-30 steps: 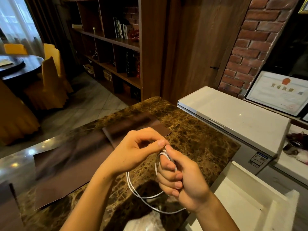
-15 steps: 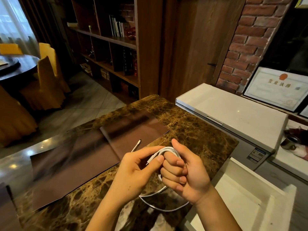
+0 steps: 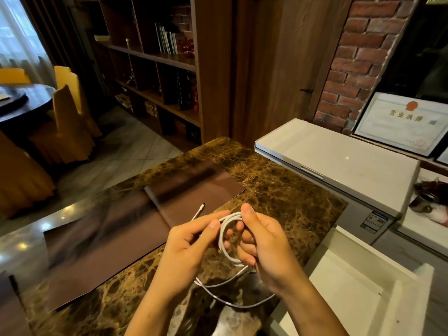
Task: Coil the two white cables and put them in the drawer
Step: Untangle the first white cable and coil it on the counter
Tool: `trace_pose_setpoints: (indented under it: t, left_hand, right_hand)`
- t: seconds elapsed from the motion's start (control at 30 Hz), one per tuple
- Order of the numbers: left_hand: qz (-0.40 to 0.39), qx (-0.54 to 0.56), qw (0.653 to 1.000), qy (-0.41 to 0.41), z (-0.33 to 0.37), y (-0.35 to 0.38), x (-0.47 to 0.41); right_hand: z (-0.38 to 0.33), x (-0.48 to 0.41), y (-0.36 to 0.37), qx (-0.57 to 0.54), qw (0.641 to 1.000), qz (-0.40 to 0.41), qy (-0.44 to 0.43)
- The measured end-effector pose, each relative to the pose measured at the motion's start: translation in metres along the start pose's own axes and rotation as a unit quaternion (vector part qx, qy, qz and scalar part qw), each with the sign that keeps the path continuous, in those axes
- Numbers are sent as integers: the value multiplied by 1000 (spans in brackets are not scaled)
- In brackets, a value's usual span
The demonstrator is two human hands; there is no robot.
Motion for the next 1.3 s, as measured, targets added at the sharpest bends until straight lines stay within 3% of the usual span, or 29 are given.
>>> trace_pose_setpoints:
  t: [0.07,0.17,0.37,0.57,0.77,0.87,0.93,1.0,1.1,1.2,1.3]
  left_hand:
    - [-22,18,999,-29,-6,-1,-4]
    - [-13,-42,999,7,-7,-4,-9]
    - [-27,-39,999,0,-8,6,-12]
    - [5,90,985,-145,-22,14,-9]
    - [-31,157,971,-178,-26,20,1]
    - [-61,64,994,-69,-22,20,7]
    - [-2,-40,999,29,-20,19,7]
    - [71,-107,982,137,-16,18,9]
    - [116,-203,927,294,-13,20,14]
    - [157,-240,890,356,-13,18,17]
    - [199,-208,890,352,-10,17,19]
  right_hand:
    - [0,0,2,-15,1000,-3,9]
    - [-1,0,2,-26,1000,-2,9]
    - [-5,-3,0,6,1000,-2,-12]
    - [0,-10,-11,141,988,16,-63]
    - [9,-12,-24,181,977,81,-83]
    - [10,-13,-25,169,978,103,-67]
    - [14,-14,-24,141,983,106,-46]
    - [18,-13,-22,127,986,108,-30]
    - [20,-10,-18,106,990,95,-10]
    - [21,-9,-14,91,992,83,-2]
    - [23,-6,-6,70,996,55,5]
Point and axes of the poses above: each hand's wrist, its own x-axis away from the middle knuckle, its own y-axis out of the palm, z = x × y, the point moved 5 cm from there along -x, towards the middle knuckle, and after that the axes turned 9 degrees about z, right-handed, at the moved point
